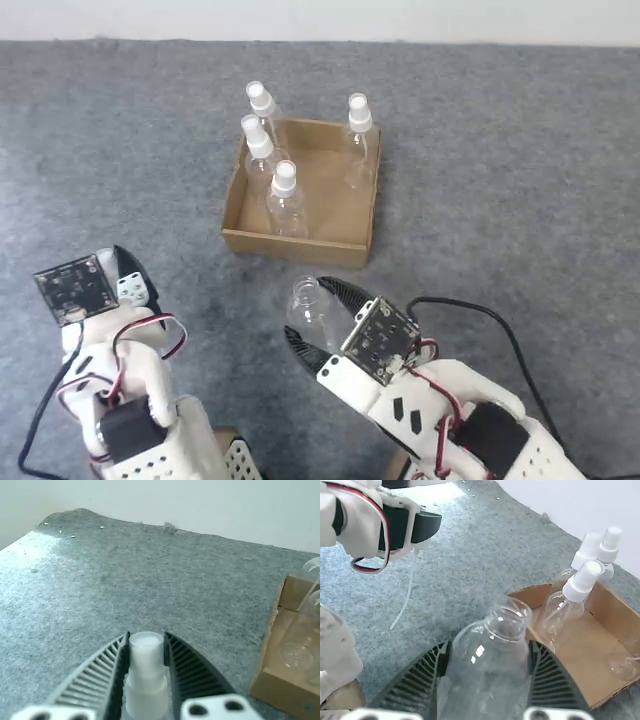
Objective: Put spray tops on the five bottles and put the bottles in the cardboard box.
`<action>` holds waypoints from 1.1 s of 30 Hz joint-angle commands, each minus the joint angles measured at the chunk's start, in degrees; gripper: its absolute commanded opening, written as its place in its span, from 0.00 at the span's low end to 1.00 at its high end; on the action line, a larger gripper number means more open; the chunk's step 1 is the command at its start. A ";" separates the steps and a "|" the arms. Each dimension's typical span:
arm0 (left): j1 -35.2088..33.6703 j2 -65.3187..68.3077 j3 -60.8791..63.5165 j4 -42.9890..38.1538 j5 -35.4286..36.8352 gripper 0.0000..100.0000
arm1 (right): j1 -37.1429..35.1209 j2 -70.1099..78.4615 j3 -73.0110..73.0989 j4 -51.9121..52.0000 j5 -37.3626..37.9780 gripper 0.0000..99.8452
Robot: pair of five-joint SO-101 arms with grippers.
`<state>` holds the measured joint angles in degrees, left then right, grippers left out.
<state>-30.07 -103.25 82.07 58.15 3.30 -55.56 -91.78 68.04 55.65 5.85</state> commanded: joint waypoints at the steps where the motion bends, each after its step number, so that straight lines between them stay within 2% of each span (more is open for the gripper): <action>1: 0.44 -0.97 -0.75 -1.93 -0.09 0.01 | 0.92 -1.19 -0.70 -1.89 -0.18 0.10; 5: 0.53 -0.97 -0.75 -1.93 -0.09 0.01 | 1.45 -1.19 -0.62 -1.89 -0.09 0.10; 12: 6.07 -0.97 -2.51 -2.02 1.41 0.01 | 8.92 -1.36 0.62 -3.91 -0.35 0.10; 18: 11.43 -0.97 -4.79 -2.02 1.41 0.01 | 9.27 -7.69 5.63 -7.87 -0.09 0.10; 23: 17.67 -0.97 -5.41 -2.81 1.05 0.01 | 9.36 -12.44 10.81 -13.14 0.35 0.01; 26: 18.37 -0.97 -7.16 -3.69 1.41 0.01 | 9.36 -12.26 13.27 -14.99 3.16 0.01; 33: 18.55 -0.97 -13.41 -3.60 1.41 0.01 | 9.01 -12.26 16.79 -15.69 3.16 0.01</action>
<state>-12.04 -103.25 74.51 56.31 3.82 -46.77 -103.12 84.92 41.67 8.13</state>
